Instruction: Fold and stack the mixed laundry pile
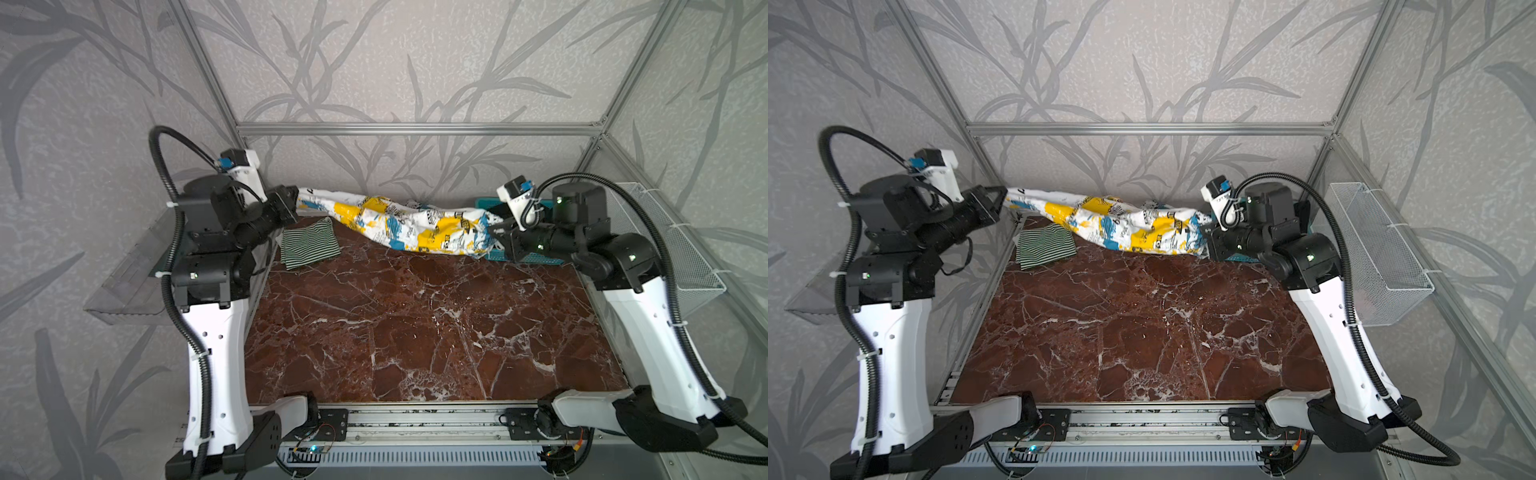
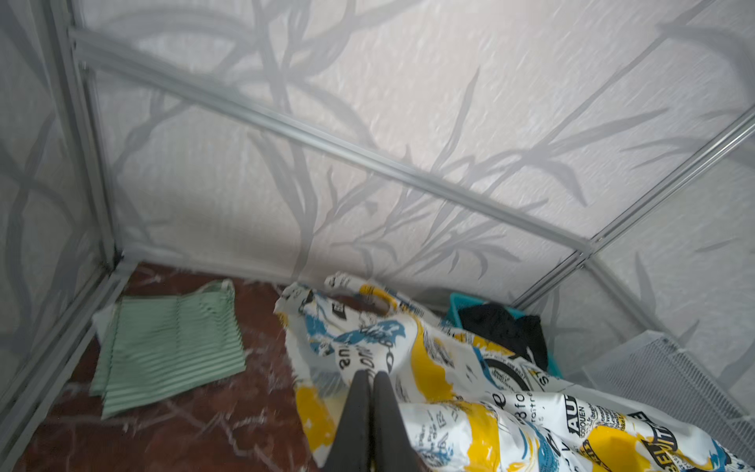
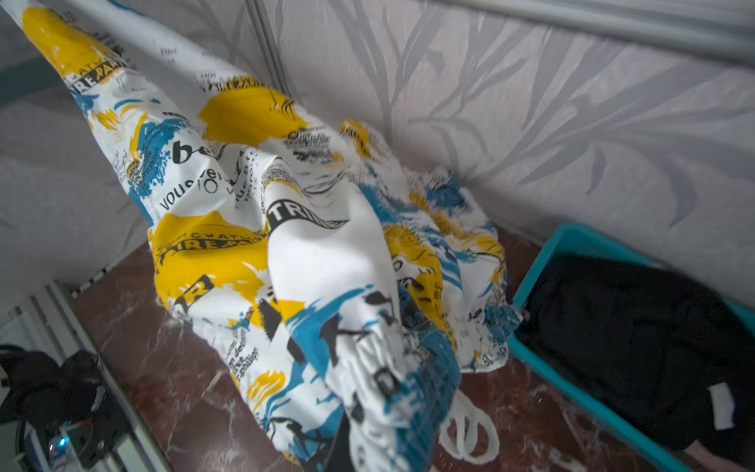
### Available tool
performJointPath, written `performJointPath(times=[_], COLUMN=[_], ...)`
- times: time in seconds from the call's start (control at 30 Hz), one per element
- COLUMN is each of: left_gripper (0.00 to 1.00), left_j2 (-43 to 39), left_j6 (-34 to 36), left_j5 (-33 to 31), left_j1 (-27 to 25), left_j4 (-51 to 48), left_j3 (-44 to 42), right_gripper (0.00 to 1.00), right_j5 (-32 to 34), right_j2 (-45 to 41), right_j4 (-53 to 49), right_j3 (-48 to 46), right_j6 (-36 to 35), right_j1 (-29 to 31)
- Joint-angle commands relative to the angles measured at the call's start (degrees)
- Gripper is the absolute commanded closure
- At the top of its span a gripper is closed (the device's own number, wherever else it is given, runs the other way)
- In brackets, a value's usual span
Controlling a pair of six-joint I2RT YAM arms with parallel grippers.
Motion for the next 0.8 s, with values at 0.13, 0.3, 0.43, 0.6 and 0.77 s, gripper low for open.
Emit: performJointPath(times=[0.13,0.3,0.43,0.6,0.77], left_gripper=[1.0,1.0,1.0,1.0,1.0], left_j2=[-14.0,-15.4,-14.5,-14.5,-16.7], left_j6=[-2.0,-4.9,-6.3,-6.8,-6.0], left_j5=[-1.9,-5.5,-7.8,-9.1,-10.1], left_j1=[0.2,0.2,0.3,0.3,0.3], left_j4=[-3.8,-4.3,-3.6,-3.4,-5.0], left_j3=[-34.6,-41.1,-41.6,-41.8,-42.7], right_gripper=[1.0,1.0,0.98,0.95,0.94], right_j5=[-5.2,-8.5,-8.8,-8.7,-11.9], right_j2=[-8.6,-5.0,-3.6,-3.0,-1.4], right_j4=[9.3,13.8,16.1,15.3,12.9], right_j3=[-42.1,-54.2,-57.0,-56.8,-57.4], right_j6=[18.9,28.6,30.5,30.0,28.0], right_j1=[7.9,10.3,10.4,10.5,10.8])
